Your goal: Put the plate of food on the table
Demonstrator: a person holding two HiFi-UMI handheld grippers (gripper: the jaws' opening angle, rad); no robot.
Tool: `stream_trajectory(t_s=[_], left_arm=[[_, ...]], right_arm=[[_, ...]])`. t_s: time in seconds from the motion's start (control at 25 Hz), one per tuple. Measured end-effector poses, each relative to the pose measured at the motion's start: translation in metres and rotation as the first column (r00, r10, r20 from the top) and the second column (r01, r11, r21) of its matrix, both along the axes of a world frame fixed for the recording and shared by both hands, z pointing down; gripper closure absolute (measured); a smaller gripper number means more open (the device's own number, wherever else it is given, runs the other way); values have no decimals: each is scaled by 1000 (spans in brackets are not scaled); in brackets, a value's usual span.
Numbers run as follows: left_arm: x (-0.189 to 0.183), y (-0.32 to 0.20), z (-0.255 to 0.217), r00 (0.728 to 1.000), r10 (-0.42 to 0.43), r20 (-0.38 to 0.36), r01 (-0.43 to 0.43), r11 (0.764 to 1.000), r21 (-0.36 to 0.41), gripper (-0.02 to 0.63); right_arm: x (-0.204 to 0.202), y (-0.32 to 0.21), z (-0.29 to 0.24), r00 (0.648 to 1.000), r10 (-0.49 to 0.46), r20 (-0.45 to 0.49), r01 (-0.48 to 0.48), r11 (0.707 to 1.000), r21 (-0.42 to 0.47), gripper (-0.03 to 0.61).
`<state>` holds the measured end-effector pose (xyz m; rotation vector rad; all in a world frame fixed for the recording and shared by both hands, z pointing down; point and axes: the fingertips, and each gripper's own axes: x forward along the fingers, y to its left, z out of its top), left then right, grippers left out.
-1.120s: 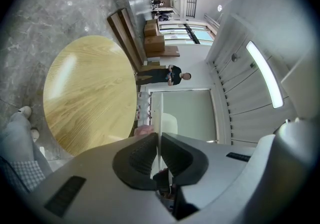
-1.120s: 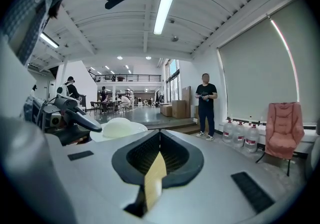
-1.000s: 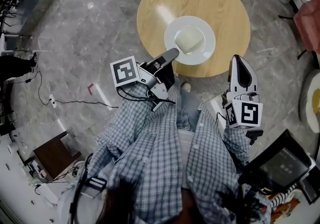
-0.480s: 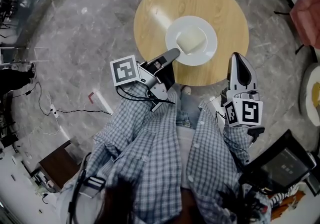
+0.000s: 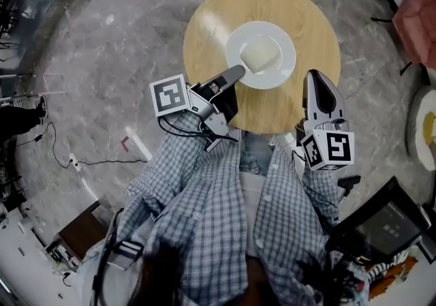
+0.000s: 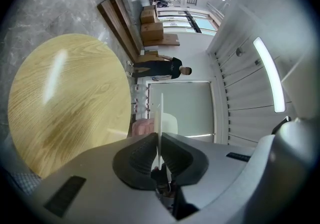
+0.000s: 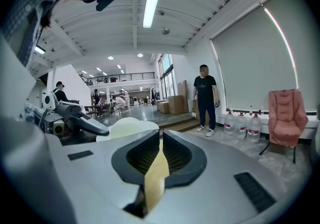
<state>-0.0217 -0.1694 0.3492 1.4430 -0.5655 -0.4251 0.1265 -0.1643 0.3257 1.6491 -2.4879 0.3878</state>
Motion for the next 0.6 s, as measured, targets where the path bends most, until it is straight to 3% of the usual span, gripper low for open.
stream_trajectory(t_s=[0.2,0.4,0.6], left_arm=[[3,-15,1,1000,20,-1,-20,1000,-4,592],[7,-28,24,998,62,9,-62,998,-15,594],[11,-33,36,997,74,8,-74,997,-7,592]], right_arm=[[-2,-13,1,1000,-2,17,2,1000,-22,568],[-5,-23,19,999,5,43,-4,1000,-28,526],[-4,-25,38,975,28,222,10,986,-167,508]])
